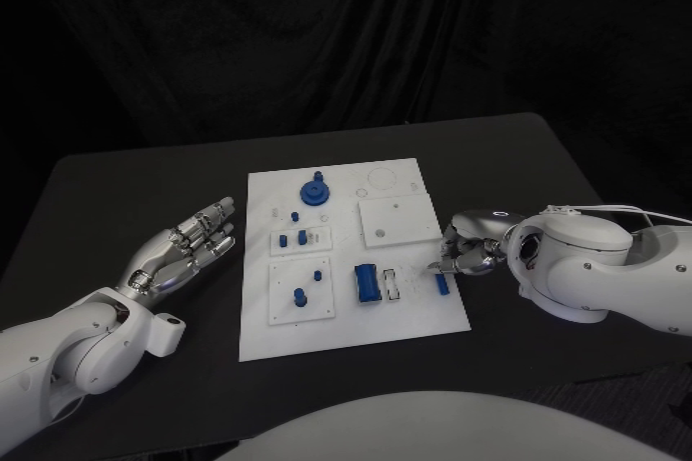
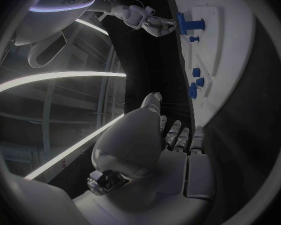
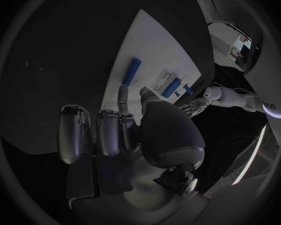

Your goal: Assemble the parts on the task board

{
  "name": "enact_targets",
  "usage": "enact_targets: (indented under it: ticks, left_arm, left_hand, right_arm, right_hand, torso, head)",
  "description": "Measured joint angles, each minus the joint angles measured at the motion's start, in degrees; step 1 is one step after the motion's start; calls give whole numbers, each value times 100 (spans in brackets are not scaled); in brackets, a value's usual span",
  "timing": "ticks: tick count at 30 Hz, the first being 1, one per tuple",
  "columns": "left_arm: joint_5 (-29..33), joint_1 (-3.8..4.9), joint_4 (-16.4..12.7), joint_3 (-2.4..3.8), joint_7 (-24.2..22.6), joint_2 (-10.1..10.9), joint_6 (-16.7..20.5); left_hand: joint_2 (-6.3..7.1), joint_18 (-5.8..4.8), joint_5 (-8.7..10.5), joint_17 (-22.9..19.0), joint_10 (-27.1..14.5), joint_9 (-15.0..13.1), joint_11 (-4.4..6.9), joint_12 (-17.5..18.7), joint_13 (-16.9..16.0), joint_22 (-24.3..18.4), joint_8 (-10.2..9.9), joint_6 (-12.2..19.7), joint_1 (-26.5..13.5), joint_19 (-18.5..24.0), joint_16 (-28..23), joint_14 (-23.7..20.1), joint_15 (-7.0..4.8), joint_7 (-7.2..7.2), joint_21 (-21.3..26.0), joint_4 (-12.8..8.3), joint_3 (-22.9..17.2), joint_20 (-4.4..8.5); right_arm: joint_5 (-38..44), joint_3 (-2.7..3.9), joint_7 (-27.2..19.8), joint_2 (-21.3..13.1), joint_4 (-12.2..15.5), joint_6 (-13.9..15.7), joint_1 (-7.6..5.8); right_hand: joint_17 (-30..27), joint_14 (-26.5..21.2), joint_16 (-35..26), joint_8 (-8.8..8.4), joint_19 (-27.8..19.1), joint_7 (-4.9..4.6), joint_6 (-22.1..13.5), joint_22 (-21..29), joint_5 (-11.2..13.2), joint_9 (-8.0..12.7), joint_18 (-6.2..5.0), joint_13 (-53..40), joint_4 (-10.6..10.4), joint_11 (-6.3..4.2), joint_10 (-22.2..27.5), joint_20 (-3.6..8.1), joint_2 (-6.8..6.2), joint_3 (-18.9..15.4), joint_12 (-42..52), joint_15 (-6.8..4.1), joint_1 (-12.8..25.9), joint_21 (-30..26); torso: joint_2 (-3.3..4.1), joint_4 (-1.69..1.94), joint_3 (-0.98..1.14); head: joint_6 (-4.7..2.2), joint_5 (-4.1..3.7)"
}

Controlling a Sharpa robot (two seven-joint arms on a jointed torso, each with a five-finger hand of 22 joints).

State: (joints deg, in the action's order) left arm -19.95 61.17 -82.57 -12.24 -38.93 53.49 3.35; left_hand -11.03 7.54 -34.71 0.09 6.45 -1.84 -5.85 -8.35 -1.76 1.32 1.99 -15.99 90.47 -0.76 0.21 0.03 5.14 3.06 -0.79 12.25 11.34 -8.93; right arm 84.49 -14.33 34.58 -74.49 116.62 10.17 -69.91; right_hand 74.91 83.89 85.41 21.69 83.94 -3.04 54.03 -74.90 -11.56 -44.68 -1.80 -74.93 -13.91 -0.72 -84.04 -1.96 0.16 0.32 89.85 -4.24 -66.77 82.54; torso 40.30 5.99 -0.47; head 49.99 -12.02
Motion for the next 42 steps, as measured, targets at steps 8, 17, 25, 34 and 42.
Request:
enact_targets:
  ticks: [8, 17, 25, 34, 42]
  left_arm:
    - [-4, 0, 46, -2, 0, -15, -45]
    - [-8, 0, 87, -1, 0, -47, -100]
    - [-10, 0, 108, 0, 0, -58, -160]
    - [-12, 0, 131, -2, 0, -74, -220]
    - [-13, 0, 144, -1, 0, -85, -259]
  left_hand:
    - [-22, 1, 0, 1, -1, 0, -40, 0, 0, 0, 0, 0, 22, 21, 0, 0, 0, -41, 0, 0, 0, -21]
    - [-24, 0, 0, -3, -4, -7, -59, -1, 0, 0, 0, -46, 68, -1, 0, 0, 40, -87, 0, -17, -16, -42]
    - [-24, 0, 0, -4, -2, -13, -80, -1, -1, 0, 0, -50, 68, -1, 0, 0, 81, -133, 0, -32, -32, -84]
    - [-24, 0, 0, -3, -1, -37, -123, -1, -1, 1, 0, -204, 67, 0, 0, -1, 122, -287, 0, -64, -64, -83]
    - [-46, 0, 0, -2, 20, -43, -144, -1, -1, 1, 23, -301, 90, 0, 0, -1, 122, -343, 0, -64, -63, -83]
  right_arm:
    - [124, -1, 52, 32, -17, -41, 63]
    - [203, 1, 106, 67, -27, -105, 97]
    - [230, 1, 140, 96, -65, -172, 136]
    - [247, 7, 152, 138, -105, -191, 242]
    - [271, 29, 152, 186, -132, -171, 278]
  right_hand:
    - [0, 0, 0, 23, 0, 0, 0, 0, 118, -12, 0, 1, -25, 0, 0, 0, -1, -25, 0, 0, -1, 0]
    - [0, 0, 0, 23, 0, 0, 0, 0, 118, -11, 0, 1, -48, 0, 0, 0, 0, -16, 0, 0, 46, 0]
    - [0, 0, 0, -54, 0, -33, -33, 0, -5, 40, 0, 2, -48, 0, 0, 0, -1, -16, 0, 0, 44, 0]
    - [0, 0, -22, -156, 0, -51, -92, 0, -119, 126, 0, 2, -36, 0, 0, 0, 19, -4, 0, 0, 2, -34]
    - [0, 0, -52, -340, 0, -62, -40, 0, -1240, 116, 0, 2, 338, 1, 0, 0, -17, 320, 0, 0, -535, -69]
  torso:
    - [3, 7, -1]
    - [3, 10, -4]
    - [3, 10, -5]
    - [-1, 10, -4]
    - [-1, 7, -4]
  head:
    - [0, -6]
    - [0, -3]
    - [0, 16]
    - [0, 24]
    - [0, 42]
